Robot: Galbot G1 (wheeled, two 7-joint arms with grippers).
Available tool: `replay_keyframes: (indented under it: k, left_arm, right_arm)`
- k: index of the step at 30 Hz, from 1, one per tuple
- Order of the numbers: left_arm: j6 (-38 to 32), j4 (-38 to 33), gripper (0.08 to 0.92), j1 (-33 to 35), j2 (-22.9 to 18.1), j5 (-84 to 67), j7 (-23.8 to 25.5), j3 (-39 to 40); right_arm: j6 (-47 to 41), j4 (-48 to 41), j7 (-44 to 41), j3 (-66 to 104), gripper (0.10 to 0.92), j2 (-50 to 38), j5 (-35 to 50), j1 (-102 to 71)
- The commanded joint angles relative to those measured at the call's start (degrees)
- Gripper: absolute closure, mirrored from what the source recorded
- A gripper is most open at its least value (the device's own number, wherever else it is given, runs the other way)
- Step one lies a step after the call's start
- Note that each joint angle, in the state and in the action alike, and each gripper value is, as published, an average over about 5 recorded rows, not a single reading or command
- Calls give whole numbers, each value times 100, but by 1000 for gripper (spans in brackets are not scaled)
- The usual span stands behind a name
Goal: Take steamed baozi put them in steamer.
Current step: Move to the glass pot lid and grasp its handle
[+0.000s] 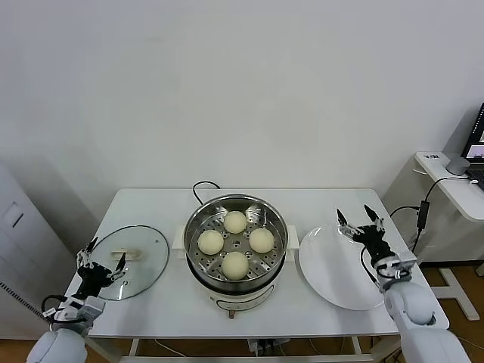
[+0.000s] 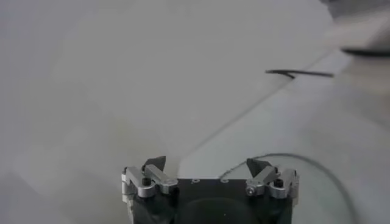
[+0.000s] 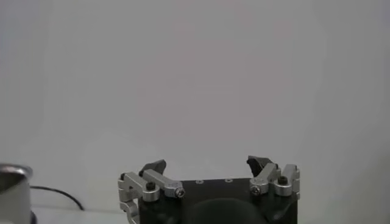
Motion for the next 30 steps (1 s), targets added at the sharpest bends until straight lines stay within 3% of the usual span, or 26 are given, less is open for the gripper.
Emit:
replay_keyframes:
  k: [1,16,30]
  left_arm:
    - [-1361,1385,177,-286,-238,3376,-239,-19]
    - [-1624,2480,177,-973,-588,4992,-1245,-215]
    - [-1633,2776,177,-1502,-702,5204,-1306,-152]
  right_arm:
    - [113,-24,140,588,203,477,-552,-482]
    - [98,-289,36,440,203,511,-603,-295]
    - [118,-399,-31,441,203,509,-593,-253]
